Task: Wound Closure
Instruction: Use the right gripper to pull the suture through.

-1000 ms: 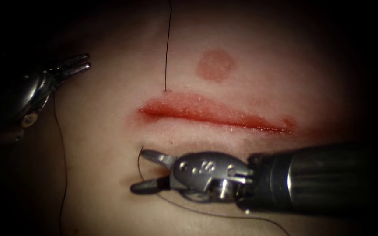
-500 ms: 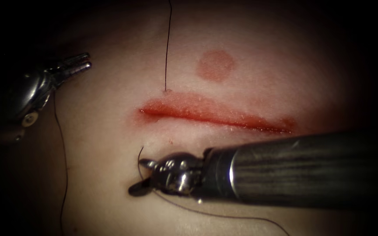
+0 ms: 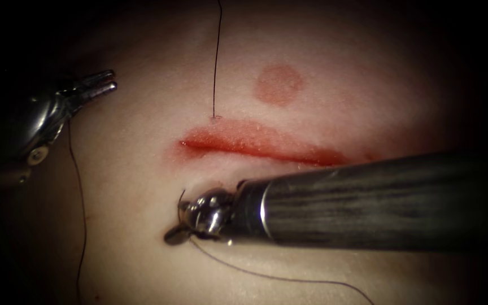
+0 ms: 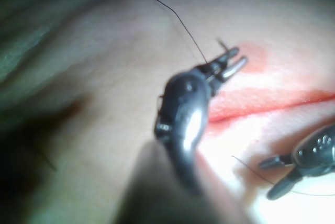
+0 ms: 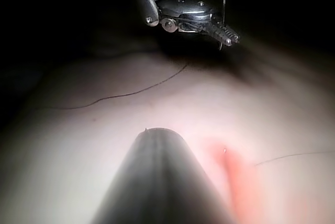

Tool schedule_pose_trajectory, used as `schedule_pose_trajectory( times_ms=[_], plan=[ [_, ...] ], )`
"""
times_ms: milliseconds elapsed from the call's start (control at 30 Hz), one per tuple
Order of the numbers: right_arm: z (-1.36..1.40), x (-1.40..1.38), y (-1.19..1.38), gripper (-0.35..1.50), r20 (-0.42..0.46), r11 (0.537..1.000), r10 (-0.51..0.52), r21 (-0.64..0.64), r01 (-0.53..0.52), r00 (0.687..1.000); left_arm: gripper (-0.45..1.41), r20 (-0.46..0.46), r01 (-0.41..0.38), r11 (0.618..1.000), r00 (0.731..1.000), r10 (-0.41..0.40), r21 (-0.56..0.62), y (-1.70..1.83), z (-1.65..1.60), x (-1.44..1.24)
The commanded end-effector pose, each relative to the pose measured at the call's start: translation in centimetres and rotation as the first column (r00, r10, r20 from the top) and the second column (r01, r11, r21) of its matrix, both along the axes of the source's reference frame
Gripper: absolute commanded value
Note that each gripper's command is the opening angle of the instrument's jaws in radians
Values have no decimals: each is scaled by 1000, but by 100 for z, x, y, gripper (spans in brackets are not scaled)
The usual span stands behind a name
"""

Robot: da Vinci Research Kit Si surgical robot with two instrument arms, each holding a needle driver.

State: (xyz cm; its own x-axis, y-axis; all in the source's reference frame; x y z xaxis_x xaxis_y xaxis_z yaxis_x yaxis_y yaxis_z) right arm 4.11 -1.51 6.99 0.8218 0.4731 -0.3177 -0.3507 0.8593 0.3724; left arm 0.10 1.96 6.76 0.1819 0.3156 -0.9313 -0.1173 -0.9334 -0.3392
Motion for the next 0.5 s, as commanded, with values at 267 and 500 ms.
schedule_pose_trajectory(
  times_ms=[267, 500],
  plan=[
    [13, 1, -3, 111, 50, 1000, -3, -7, 3, 999, -35, 2, -3, 1000, 1000, 3, -1, -2, 7, -3],
    [24, 4, -8, 91, 71, 1000, -19, -3, 20, 997, -35, 3, -3, 1000, 1000, 3, 5, -2, 7, -4]
  ],
)
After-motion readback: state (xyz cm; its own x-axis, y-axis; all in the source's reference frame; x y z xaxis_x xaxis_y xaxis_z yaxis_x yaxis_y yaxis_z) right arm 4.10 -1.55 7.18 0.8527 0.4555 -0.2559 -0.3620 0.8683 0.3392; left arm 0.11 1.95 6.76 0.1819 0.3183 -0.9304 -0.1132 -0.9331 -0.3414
